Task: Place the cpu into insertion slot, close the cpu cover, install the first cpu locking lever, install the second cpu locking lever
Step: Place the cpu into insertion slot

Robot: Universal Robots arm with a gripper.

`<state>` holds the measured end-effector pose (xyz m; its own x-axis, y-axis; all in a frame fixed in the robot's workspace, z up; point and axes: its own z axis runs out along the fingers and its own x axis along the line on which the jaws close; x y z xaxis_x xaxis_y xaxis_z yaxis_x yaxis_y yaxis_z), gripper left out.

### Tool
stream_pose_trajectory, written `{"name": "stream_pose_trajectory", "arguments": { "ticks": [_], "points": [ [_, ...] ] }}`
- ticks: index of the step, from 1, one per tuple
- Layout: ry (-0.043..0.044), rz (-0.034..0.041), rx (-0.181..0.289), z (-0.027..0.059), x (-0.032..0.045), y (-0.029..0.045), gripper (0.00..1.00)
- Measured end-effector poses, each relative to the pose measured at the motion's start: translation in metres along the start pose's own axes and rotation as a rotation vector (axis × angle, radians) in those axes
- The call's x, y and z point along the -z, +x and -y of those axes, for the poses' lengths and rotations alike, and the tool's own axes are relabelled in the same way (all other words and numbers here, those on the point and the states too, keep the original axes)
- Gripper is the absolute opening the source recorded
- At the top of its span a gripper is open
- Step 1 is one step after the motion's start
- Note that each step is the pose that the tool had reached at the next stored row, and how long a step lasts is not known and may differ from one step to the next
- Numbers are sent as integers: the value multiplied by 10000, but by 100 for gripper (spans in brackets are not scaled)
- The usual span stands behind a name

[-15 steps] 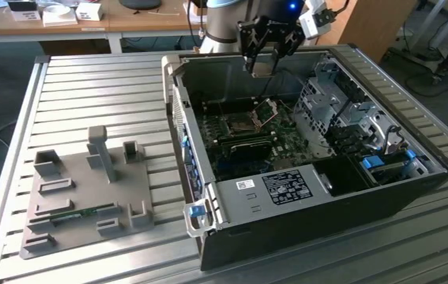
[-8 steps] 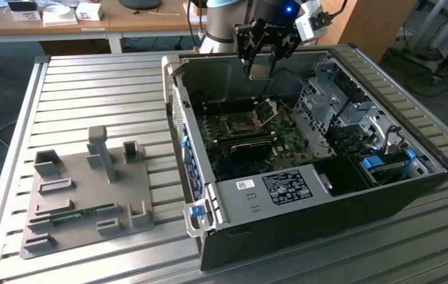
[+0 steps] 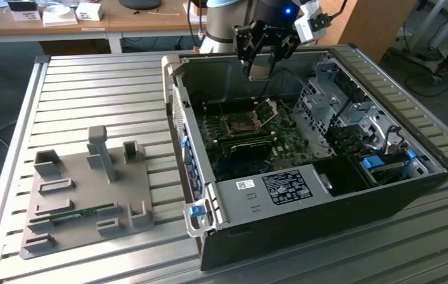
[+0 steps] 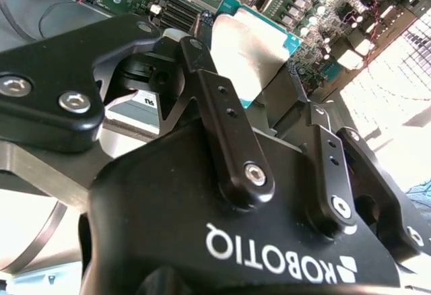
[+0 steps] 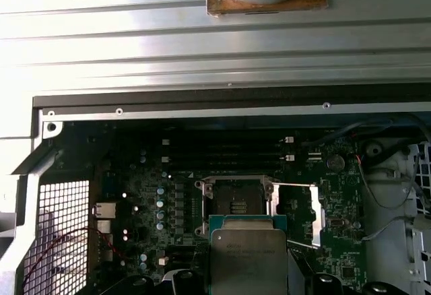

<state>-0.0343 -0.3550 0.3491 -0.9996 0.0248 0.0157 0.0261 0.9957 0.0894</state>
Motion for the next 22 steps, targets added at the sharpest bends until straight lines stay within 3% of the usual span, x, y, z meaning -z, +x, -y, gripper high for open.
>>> {"name": "stream_pose_trajectory", "arguments": {
  "ticks": [17,22],
  "points": [
    [-1,2,0,4,-36,1,54],
    [-49,61,6,8,-79,18,54]
  ]
}}
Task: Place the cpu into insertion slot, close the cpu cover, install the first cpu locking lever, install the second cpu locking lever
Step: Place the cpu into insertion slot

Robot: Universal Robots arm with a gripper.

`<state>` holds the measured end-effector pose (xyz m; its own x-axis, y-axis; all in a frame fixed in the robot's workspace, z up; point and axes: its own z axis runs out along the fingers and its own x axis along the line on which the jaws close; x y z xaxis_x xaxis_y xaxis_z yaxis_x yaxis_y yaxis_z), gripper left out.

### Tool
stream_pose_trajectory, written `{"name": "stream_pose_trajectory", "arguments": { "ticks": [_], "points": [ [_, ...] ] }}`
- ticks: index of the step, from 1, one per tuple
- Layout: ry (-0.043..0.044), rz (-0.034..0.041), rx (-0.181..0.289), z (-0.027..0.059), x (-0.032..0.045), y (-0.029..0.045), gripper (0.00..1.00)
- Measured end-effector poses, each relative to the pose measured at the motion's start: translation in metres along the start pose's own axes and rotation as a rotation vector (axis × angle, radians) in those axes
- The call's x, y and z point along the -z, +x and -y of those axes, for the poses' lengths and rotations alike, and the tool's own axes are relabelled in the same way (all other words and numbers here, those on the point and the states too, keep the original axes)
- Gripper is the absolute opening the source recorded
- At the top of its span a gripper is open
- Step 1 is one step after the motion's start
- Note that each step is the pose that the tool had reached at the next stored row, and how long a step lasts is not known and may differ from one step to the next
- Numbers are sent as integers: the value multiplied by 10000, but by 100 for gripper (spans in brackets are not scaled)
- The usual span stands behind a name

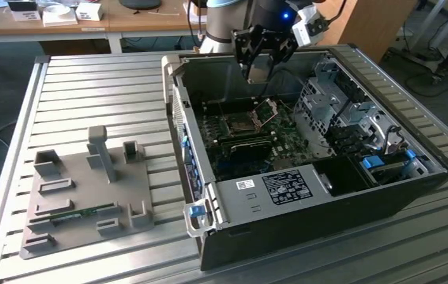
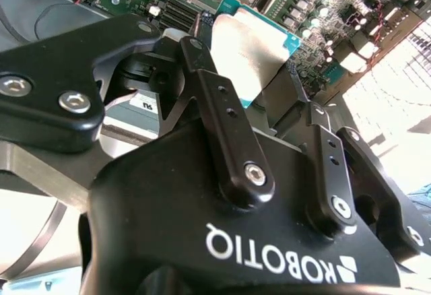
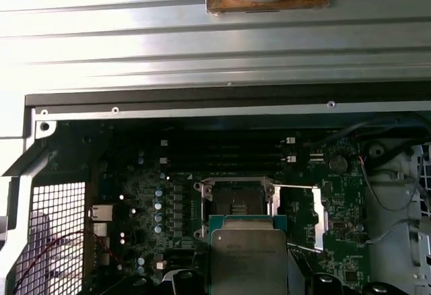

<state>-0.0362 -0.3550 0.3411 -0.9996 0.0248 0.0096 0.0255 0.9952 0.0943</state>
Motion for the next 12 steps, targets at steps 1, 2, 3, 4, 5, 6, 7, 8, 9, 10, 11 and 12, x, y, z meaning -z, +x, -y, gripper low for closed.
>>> {"name": "stream_pose_trajectory", "arguments": {
  "ticks": [1,2,3,4,5,6,7,8,9,10,11,12],
  "points": [
    [-9,25,3,1,-7,6,54],
    [-14,50,5,2,-16,11,54],
    [-17,74,8,3,-26,14,54],
    [-20,102,10,4,-38,18,54],
    [-21,154,15,7,-61,23,54],
    [-23,179,18,8,-73,25,54],
    [-25,198,20,9,-82,27,54],
    [-24,203,20,9,-84,27,54],
    [-23,203,21,9,-84,27,54],
    [-22,203,21,9,-84,27,54],
    [-23,204,21,9,-85,27,54],
    [-24,205,20,9,-86,28,54]
  ]
}}
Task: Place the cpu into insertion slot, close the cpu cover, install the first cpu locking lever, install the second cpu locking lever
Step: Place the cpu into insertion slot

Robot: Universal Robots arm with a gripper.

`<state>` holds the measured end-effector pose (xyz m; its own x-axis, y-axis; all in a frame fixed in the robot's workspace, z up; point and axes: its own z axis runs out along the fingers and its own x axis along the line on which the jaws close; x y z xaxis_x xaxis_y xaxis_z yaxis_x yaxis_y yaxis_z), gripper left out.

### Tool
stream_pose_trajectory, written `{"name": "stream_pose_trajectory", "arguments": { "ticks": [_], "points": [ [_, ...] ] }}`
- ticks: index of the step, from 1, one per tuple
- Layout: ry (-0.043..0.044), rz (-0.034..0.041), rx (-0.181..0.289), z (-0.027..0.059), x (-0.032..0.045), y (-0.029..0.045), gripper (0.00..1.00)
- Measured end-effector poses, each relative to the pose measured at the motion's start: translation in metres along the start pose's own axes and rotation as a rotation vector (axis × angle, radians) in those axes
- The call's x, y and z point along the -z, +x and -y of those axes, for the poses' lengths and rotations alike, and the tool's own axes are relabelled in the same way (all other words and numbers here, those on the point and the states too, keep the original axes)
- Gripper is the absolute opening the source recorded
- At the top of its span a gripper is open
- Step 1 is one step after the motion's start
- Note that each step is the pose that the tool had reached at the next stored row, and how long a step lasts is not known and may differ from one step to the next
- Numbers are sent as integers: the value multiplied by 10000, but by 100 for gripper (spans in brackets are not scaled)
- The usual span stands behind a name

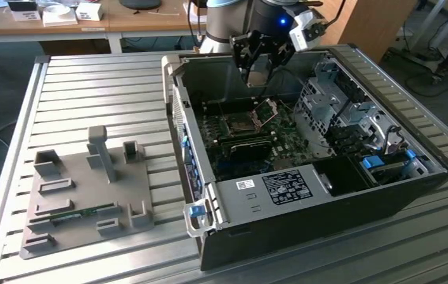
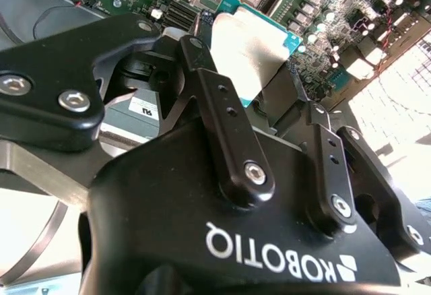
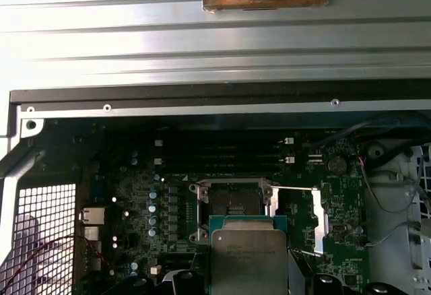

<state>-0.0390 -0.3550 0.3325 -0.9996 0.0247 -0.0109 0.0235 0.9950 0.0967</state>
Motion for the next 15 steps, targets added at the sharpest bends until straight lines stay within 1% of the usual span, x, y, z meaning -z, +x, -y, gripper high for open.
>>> {"name": "stream_pose_trajectory", "arguments": {
  "ticks": [5,15],
  "points": [
    [0,8,1,3,-31,3,54],
    [-1,9,1,5,-50,4,54]
  ]
}}
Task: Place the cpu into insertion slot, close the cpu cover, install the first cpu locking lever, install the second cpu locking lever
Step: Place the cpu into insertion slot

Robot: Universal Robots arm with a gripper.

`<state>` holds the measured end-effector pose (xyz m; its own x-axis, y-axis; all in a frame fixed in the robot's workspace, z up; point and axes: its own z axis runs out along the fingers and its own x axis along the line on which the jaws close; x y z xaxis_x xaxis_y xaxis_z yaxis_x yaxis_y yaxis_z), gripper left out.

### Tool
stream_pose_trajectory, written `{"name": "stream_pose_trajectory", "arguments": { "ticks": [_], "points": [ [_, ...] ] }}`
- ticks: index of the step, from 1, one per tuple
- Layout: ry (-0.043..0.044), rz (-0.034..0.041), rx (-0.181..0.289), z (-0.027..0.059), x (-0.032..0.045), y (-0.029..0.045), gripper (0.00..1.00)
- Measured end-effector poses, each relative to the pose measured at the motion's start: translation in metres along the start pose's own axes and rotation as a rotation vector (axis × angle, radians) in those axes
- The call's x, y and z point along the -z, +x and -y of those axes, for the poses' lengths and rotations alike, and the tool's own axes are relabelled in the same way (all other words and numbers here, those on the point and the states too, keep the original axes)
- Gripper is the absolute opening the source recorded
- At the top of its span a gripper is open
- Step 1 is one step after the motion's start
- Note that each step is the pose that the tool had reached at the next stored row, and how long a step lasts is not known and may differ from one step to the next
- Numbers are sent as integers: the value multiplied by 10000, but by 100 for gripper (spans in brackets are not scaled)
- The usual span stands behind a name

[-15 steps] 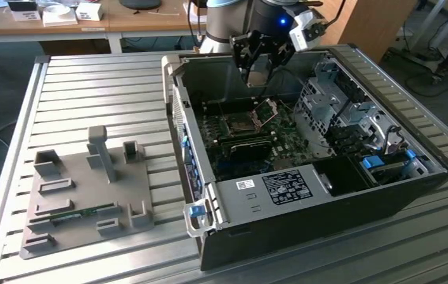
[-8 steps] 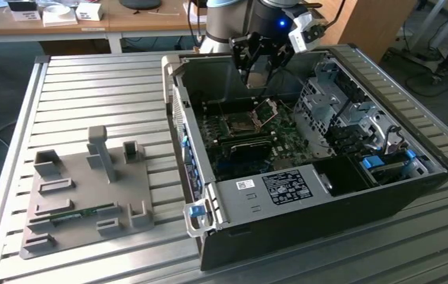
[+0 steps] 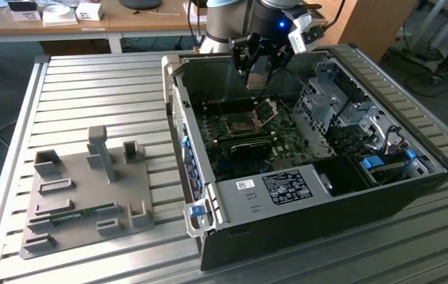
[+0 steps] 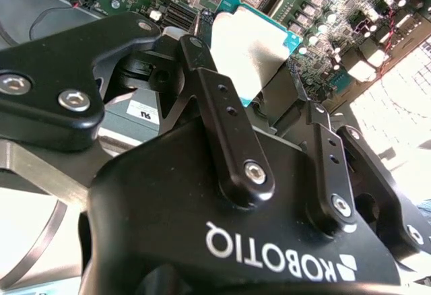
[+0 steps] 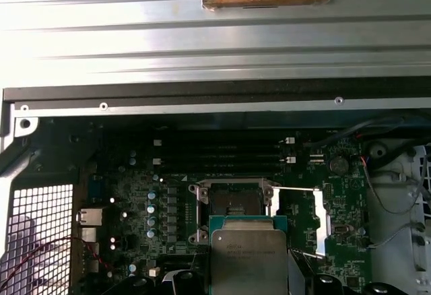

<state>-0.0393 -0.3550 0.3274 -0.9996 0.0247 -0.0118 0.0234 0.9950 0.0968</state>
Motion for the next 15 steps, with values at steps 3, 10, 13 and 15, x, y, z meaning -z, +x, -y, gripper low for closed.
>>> {"name": "stream_pose_trajectory", "arguments": {
  "ticks": [3,10,13,15],
  "points": [
    [0,0,0,0,-2,0,54],
    [1,0,0,2,-17,0,54],
    [0,0,0,2,-18,0,54],
    [-2,1,0,2,-22,0,54]
  ]
}}
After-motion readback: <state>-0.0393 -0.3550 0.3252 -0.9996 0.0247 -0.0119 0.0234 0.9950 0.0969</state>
